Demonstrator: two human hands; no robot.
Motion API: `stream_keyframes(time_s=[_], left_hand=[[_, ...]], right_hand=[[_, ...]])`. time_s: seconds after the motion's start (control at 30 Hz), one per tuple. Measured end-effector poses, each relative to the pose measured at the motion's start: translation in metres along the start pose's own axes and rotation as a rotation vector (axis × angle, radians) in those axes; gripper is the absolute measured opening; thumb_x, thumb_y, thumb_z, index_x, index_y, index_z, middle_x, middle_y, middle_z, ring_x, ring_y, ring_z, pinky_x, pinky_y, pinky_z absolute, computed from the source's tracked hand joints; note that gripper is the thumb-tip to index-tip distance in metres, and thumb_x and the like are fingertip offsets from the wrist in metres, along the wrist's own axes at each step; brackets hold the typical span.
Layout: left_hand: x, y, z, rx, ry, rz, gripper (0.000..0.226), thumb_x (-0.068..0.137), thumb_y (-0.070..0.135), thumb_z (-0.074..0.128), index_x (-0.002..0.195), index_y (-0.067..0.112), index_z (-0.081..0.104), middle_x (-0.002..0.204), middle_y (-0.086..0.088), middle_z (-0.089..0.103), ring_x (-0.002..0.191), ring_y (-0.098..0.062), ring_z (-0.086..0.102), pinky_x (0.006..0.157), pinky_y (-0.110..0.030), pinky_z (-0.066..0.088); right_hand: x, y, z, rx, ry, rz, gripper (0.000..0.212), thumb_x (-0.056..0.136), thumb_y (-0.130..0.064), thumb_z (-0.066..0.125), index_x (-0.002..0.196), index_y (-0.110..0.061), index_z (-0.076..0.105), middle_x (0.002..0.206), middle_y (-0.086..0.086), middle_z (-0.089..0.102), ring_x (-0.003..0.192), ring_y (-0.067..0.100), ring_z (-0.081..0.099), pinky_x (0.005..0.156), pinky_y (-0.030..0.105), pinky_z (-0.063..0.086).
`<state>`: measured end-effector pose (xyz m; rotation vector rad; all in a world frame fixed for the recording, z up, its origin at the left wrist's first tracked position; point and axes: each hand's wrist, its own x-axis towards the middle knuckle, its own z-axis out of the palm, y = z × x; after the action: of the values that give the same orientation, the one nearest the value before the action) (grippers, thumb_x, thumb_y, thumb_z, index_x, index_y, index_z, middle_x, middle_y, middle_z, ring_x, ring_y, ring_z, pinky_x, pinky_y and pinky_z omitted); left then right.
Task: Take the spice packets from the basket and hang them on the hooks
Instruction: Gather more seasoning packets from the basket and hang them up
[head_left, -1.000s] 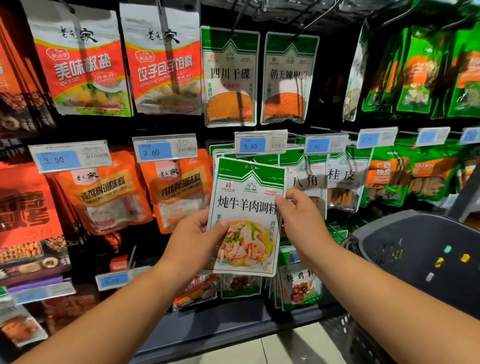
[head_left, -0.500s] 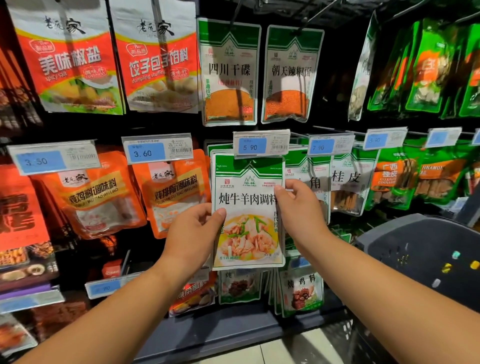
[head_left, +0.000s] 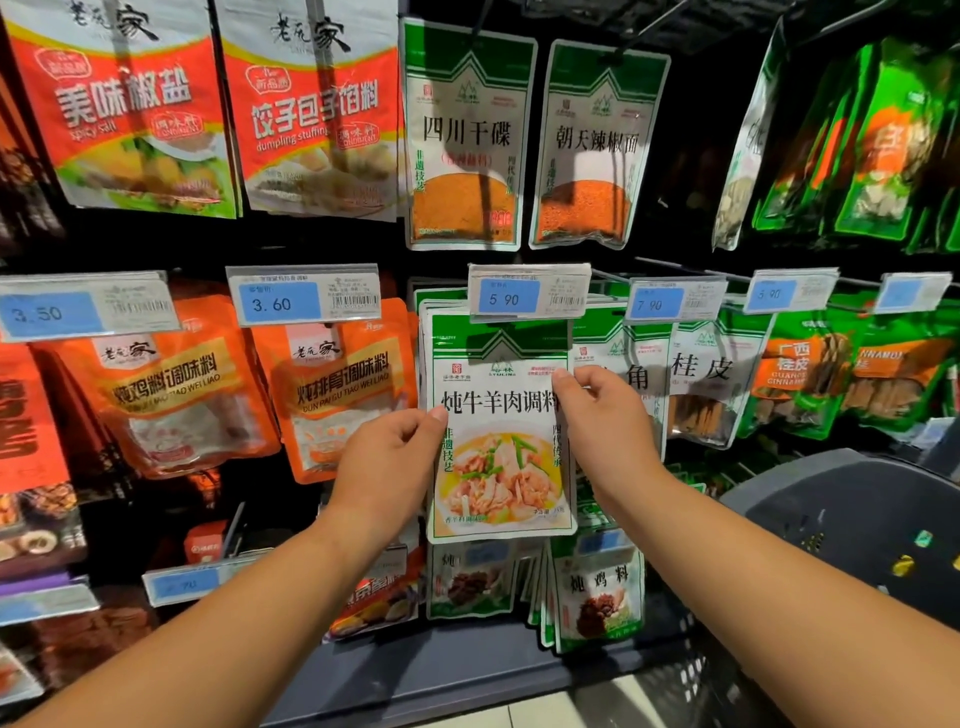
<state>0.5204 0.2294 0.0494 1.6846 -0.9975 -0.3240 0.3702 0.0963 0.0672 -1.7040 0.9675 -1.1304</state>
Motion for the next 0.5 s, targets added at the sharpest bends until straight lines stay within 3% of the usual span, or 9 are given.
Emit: stream_keyframes(time_s=[0.03, 0.1, 0.17, 0.27, 0.4, 0.5], left_hand=[[0.001, 0.001, 0.001, 0.005, 0.01, 0.003, 0.057, 0.106, 0.037, 0.05, 0.068, -0.005, 0.044, 0.035, 0.01, 0.031, 0.086, -0.012, 0.071, 0.107, -0.038, 0.045], [0.005, -0.003, 0.003, 0.019, 0.035, 0.032, 0.057, 0.106, 0.04, 0.051, 0.062, 0.007, 0.034, 0.039, 0.01, 0.024, 0.066, -0.008, 0.063, 0.109, -0.032, 0.044], [0.01, -0.008, 0.005, 0.043, 0.051, 0.04, 0.057, 0.105, 0.042, 0.05, 0.06, 0.014, 0.029, 0.04, 0.009, 0.023, 0.053, -0.011, 0.047, 0.098, -0.028, 0.047], [0.019, -0.013, 0.008, 0.069, 0.082, 0.031, 0.056, 0.105, 0.045, 0.05, 0.059, 0.018, 0.03, 0.042, 0.009, 0.024, 0.043, -0.01, 0.026, 0.079, -0.034, 0.047], [0.032, -0.024, 0.012, 0.072, 0.114, 0.025, 0.058, 0.104, 0.048, 0.05, 0.058, 0.016, 0.033, 0.042, 0.008, 0.027, 0.045, -0.01, 0.028, 0.067, -0.036, 0.039], [0.041, -0.032, 0.014, 0.072, 0.136, 0.022, 0.063, 0.104, 0.049, 0.05, 0.066, -0.001, 0.047, 0.044, 0.008, 0.029, 0.054, -0.016, 0.039, 0.071, -0.036, 0.041]], right_hand=[[0.003, 0.002, 0.001, -0.003, -0.009, -0.001, 0.038, 0.104, -0.036, 0.056, 0.082, -0.005, 0.057, 0.056, -0.003, 0.04, 0.058, 0.018, 0.039, 0.064, 0.032, 0.035], [0.008, 0.006, 0.002, -0.02, -0.022, -0.004, 0.04, 0.103, -0.037, 0.056, 0.079, -0.006, 0.055, 0.055, -0.006, 0.04, 0.058, 0.015, 0.039, 0.061, 0.031, 0.032], [0.013, 0.008, 0.003, -0.066, -0.031, -0.011, 0.039, 0.104, -0.038, 0.055, 0.074, -0.013, 0.053, 0.049, -0.012, 0.038, 0.054, 0.011, 0.038, 0.059, 0.03, 0.032], [0.02, 0.012, 0.004, -0.105, -0.054, -0.031, 0.039, 0.104, -0.038, 0.055, 0.072, -0.016, 0.051, 0.053, -0.01, 0.039, 0.055, 0.012, 0.04, 0.061, 0.031, 0.035], [0.031, 0.018, 0.008, -0.137, -0.093, -0.057, 0.034, 0.104, -0.026, 0.053, 0.073, -0.014, 0.046, 0.06, -0.001, 0.04, 0.055, 0.015, 0.036, 0.055, 0.031, 0.026], [0.04, 0.016, 0.016, -0.11, -0.111, -0.019, 0.02, 0.104, -0.023, 0.052, 0.087, -0.023, 0.061, 0.064, -0.007, 0.051, 0.056, 0.011, 0.044, 0.053, 0.027, 0.031]])
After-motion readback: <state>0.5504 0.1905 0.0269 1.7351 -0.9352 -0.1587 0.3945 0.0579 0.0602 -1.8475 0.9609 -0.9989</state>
